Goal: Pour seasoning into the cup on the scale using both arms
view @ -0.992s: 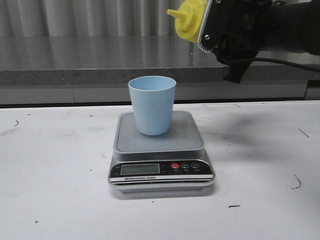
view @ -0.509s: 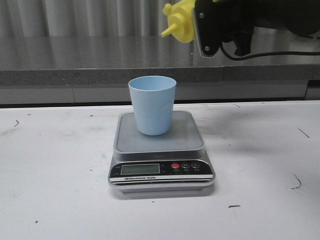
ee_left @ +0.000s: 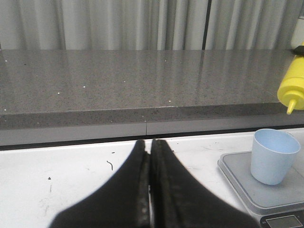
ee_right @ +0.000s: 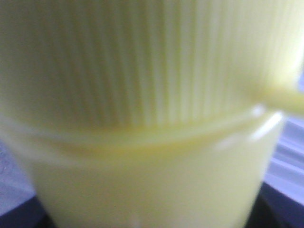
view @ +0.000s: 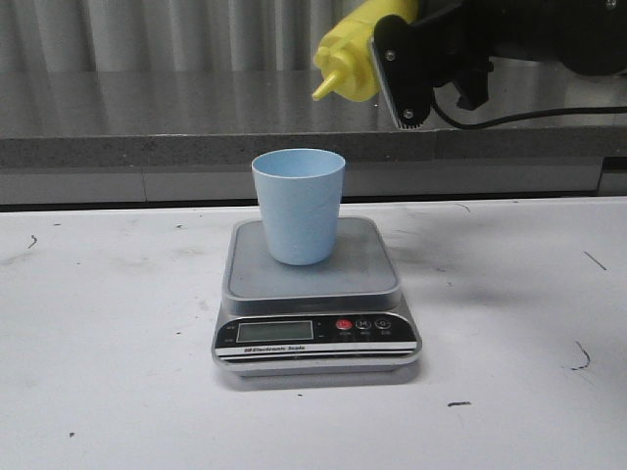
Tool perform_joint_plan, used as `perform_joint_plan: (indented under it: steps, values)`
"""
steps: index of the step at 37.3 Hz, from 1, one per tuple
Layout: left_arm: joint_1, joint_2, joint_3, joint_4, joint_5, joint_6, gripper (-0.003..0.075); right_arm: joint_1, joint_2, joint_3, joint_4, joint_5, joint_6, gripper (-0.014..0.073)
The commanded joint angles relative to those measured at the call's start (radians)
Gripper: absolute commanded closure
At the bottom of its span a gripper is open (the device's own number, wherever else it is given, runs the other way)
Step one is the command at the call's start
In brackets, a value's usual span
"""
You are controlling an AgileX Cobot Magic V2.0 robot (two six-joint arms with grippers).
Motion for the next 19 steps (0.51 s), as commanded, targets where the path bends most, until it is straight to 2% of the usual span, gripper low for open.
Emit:
perform_joint_plan:
  steps: [1, 13, 16, 19]
  values:
    - [0.002, 0.012, -0.024, -0.013, -0.074, -0.004, 0.074, 0.0, -0.054, -0.041, -0.001, -0.124, -0.009, 0.0477]
    - [0.002, 0.012, -0.024, -0.013, -0.074, -0.004, 0.074, 0.0, -0.054, -0.041, 0.005, -0.121, -0.005, 0.0477]
    - [0.002, 0.012, -0.024, -0.013, -0.074, -0.004, 0.074, 0.0, -0.054, -0.041, 0.008, -0.117, 0.046, 0.0477]
    - [0.002, 0.012, -0.024, -0.013, -0.074, -0.004, 0.074, 0.0, -0.054, -0.041, 0.019, -0.113, 0.155, 0.0477]
